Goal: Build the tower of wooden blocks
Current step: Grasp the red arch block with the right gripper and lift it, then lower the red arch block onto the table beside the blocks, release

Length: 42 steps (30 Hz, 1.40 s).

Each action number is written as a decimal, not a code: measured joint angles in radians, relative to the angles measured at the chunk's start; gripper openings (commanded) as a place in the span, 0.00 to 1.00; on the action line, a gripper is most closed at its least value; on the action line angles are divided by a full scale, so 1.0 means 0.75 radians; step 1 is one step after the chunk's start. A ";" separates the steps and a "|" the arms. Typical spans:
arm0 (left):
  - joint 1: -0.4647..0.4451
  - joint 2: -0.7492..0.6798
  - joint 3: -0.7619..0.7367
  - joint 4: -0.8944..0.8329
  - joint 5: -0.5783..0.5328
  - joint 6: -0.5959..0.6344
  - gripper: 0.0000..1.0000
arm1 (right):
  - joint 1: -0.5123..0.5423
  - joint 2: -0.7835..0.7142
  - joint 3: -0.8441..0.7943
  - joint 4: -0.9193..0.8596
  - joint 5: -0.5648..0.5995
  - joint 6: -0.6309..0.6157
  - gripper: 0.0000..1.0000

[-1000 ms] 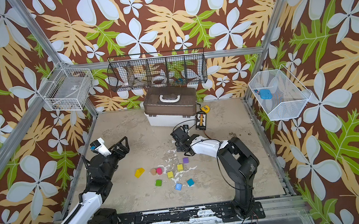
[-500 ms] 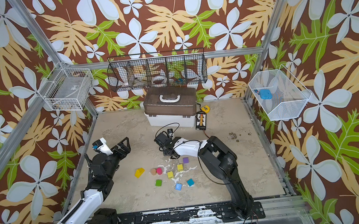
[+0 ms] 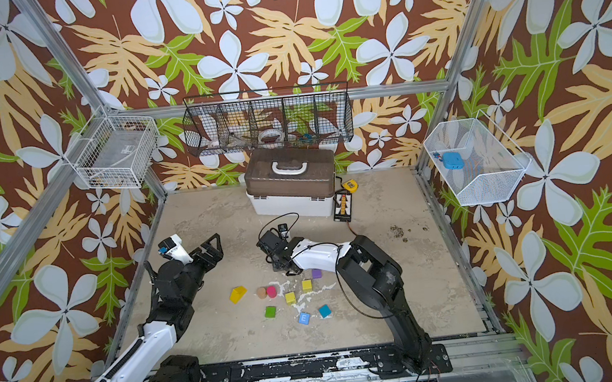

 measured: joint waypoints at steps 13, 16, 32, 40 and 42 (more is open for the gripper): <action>0.000 -0.011 0.007 -0.005 0.000 0.001 1.00 | 0.036 -0.531 -0.300 0.006 0.044 -0.109 0.77; 0.000 -0.013 0.006 -0.002 0.000 0.006 1.00 | 0.052 -0.762 -0.530 0.044 0.039 -0.111 0.76; 0.000 -0.019 0.003 -0.001 -0.007 0.011 1.00 | 0.139 -0.775 -0.873 0.256 -0.012 -0.069 0.68; 0.000 -0.004 0.003 -0.002 -0.011 0.011 1.00 | 0.149 -0.673 -0.843 0.257 -0.052 -0.059 0.65; 0.000 -0.003 0.003 -0.002 -0.011 0.011 1.00 | 0.158 -0.657 -0.835 0.255 -0.051 -0.058 0.64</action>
